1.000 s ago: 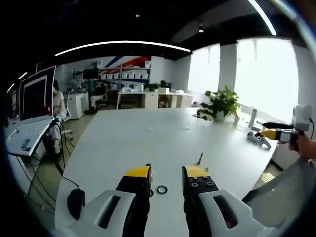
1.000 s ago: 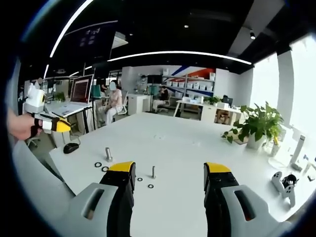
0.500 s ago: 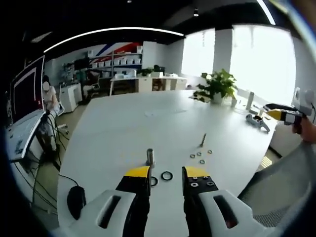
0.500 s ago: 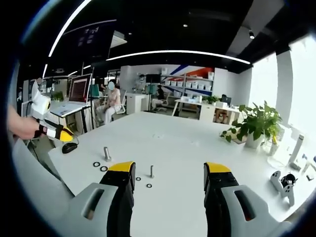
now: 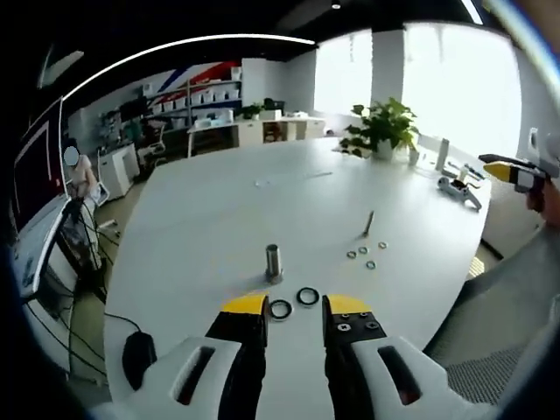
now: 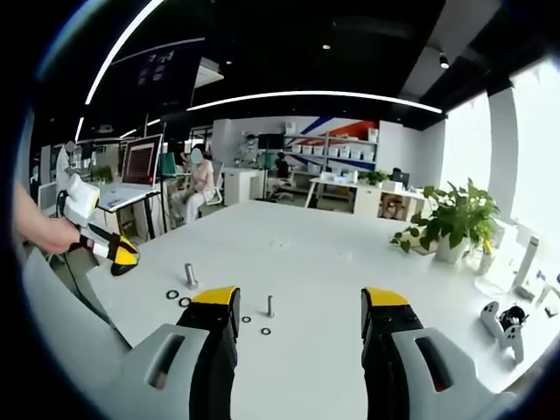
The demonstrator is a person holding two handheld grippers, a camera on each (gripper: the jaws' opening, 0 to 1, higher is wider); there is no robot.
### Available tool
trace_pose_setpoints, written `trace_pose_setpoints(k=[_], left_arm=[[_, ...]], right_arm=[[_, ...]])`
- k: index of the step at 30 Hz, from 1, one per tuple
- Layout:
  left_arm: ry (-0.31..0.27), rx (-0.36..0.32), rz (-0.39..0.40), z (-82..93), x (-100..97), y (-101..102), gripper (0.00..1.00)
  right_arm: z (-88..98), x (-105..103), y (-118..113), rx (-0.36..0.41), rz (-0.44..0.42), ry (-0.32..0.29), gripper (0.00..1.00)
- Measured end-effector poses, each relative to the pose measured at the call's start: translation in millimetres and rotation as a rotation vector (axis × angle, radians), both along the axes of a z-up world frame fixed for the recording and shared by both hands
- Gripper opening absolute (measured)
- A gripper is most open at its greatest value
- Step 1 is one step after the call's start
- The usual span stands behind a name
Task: Place the washer onto the threaded stud by aligning its center hole with the stud, sliding it down to the base, and recovering from edge contact or off-axis alignment until the washer reaches the visible bottom stop.
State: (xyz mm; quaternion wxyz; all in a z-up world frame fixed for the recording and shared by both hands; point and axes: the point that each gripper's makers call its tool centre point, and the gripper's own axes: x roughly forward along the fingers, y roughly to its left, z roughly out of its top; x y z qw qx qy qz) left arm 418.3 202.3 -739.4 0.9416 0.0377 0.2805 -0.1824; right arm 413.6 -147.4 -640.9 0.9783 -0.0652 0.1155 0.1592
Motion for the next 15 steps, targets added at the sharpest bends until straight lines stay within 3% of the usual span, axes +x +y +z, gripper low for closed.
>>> trace_pose_setpoints(k=[15], left_arm=[[0.079, 0.071, -0.052, -33.6, 12.4, -0.5, 0.21]], right_arm=[[8.0, 1.9, -8.8, 0.044, -0.032, -0.028, 0.59]])
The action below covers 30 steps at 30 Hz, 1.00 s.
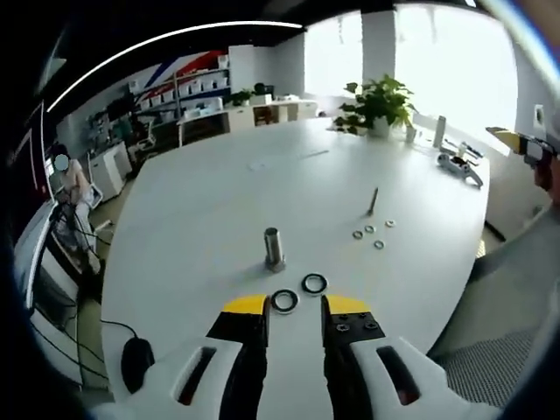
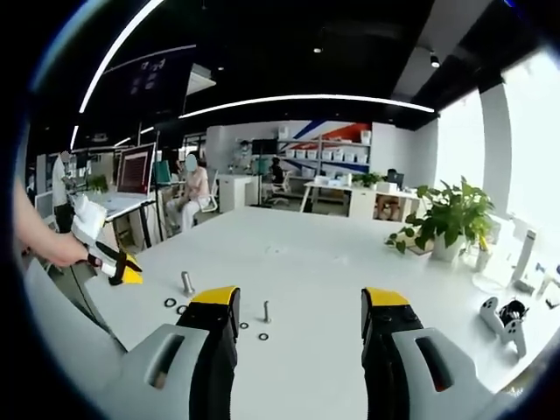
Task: Place the washer onto the threaded stud by aligning its center hole with the stud, sliding it down to the base, and recovering from edge contact or off-axis alignment until the washer reaches the visible bottom stop.
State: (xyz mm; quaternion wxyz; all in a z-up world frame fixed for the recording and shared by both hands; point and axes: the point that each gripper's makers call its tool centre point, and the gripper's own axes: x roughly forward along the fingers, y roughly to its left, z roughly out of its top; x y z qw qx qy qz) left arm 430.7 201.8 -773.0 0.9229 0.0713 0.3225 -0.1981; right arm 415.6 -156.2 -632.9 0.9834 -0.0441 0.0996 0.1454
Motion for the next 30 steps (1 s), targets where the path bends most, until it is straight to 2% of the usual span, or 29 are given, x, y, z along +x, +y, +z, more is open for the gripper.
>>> trace_pose_setpoints(k=[6, 19, 30], left_arm=[[0.038, 0.027, -0.020, -14.3, 6.9, 0.6, 0.21], [0.132, 0.124, -0.150, -44.8, 19.0, -10.7, 0.15], [0.198, 0.186, -0.233, -65.8, 18.6, -18.0, 0.14]], right_arm=[[-0.9, 0.2, -1.4, 0.012, -0.006, 0.005, 0.58], [-4.1, 0.5, 0.2, -0.002, 0.002, 0.017, 0.58], [-5.7, -0.1, -0.9, -0.006, -0.004, 0.023, 0.58]])
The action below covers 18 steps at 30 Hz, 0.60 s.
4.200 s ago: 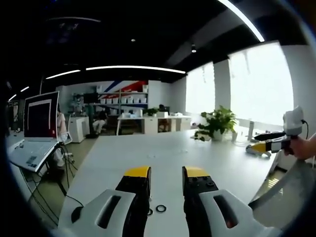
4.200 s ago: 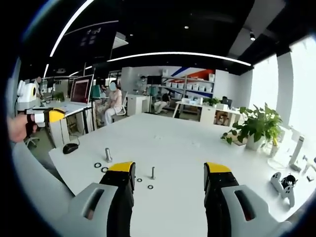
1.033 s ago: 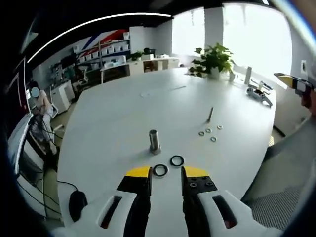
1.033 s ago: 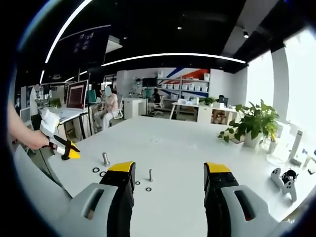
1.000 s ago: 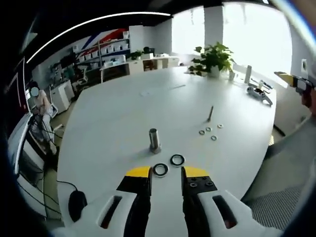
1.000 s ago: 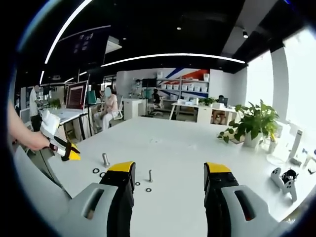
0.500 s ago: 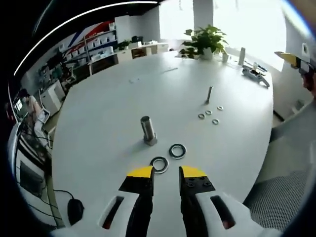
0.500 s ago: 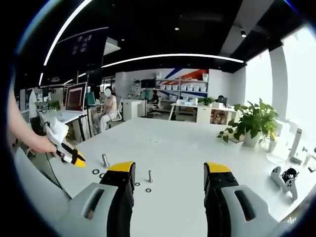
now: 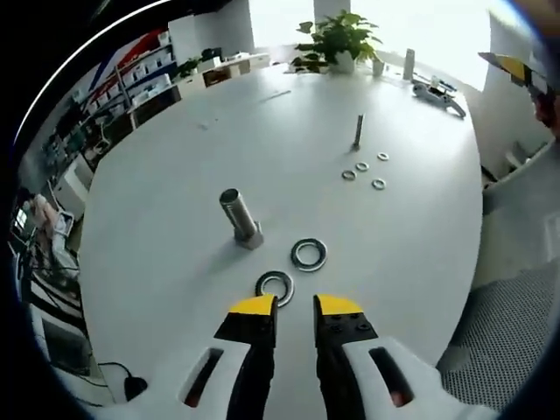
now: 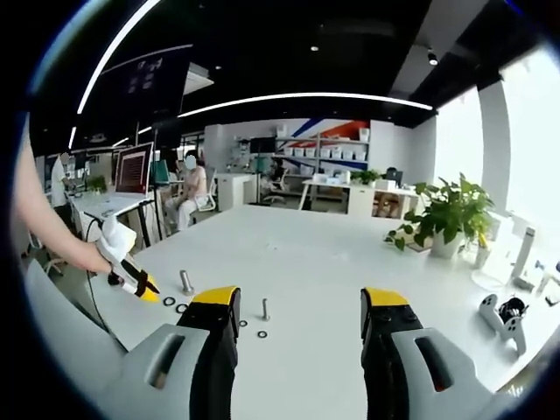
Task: Place the washer onto the threaded stud by aligning its center hole with the stud, sliding it down to the base, and recovering from edge contact or off-axis alignment until the washer reaches the visible bottom stop.
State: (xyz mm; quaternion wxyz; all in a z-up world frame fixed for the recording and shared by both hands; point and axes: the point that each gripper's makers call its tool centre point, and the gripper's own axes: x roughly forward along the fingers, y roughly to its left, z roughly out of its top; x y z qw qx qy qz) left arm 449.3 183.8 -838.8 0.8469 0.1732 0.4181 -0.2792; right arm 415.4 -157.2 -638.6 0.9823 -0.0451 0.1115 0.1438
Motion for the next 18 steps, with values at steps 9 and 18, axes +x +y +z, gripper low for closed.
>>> trace_pose_setpoints(k=[9, 18], left_arm=[[0.069, 0.017, -0.011, -17.3, 6.3, 4.3, 0.12], [0.079, 0.051, -0.068, -23.2, 10.0, 4.5, 0.11]], right_arm=[[0.5, 0.3, -3.1, 0.006, -0.012, -0.003, 0.58], [0.1, 0.2, -3.1, 0.003, -0.011, -0.001, 0.58]])
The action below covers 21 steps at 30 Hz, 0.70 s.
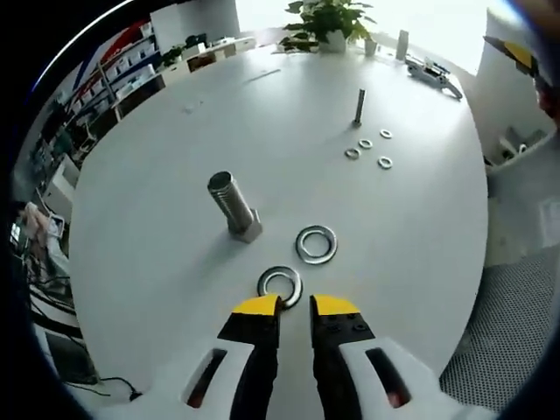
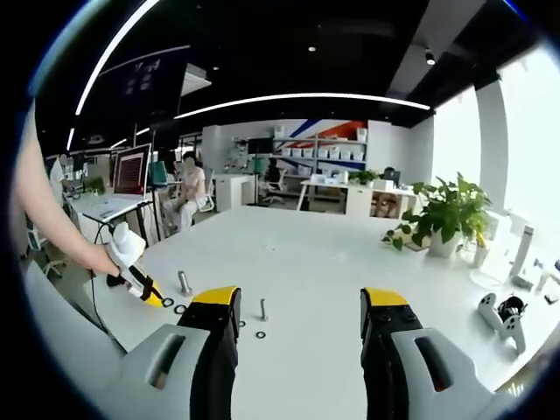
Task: Place the washer onto the threaded stud by aligning its center hole with the stud, sliding it down to the base, and recovering from edge contact or off-axis alignment until the washer reaches the visible bottom stop.
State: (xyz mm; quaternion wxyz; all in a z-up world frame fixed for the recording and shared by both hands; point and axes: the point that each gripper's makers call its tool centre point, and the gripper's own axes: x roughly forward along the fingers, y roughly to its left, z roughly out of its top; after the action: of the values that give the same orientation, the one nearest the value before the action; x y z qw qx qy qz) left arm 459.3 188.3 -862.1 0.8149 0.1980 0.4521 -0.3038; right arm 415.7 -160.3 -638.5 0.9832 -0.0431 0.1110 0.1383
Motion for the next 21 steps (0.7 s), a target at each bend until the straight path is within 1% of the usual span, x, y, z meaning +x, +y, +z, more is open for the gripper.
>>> trace_pose_setpoints(k=[3, 10, 12, 16, 19, 21], left_arm=[[-0.004, 0.009, -0.022, -0.6, 0.2, -2.4, 0.11], [0.018, 0.035, -0.052, -5.3, -0.4, -3.0, 0.10], [0.010, 0.051, -0.079, -6.3, 0.6, -3.8, 0.10], [0.018, 0.059, -0.086, -9.2, 2.2, -2.7, 0.10], [0.040, 0.064, -0.088, -11.0, -0.1, -1.8, 0.10], [0.038, 0.067, -0.092, -11.1, 1.5, -1.3, 0.10]], right_arm=[[-0.4, -0.1, -0.1, 0.002, -0.001, 0.002, 0.58], [-1.1, 0.2, 0.5, -0.002, 0.000, 0.005, 0.58], [-1.4, 0.3, -0.3, -0.001, -0.003, 0.007, 0.58], [-2.0, 1.0, -2.6, 0.000, -0.008, 0.007, 0.57], [-2.1, 1.5, -2.4, 0.006, -0.003, 0.008, 0.57], [-2.3, 1.6, -3.3, 0.004, -0.005, 0.007, 0.57]])
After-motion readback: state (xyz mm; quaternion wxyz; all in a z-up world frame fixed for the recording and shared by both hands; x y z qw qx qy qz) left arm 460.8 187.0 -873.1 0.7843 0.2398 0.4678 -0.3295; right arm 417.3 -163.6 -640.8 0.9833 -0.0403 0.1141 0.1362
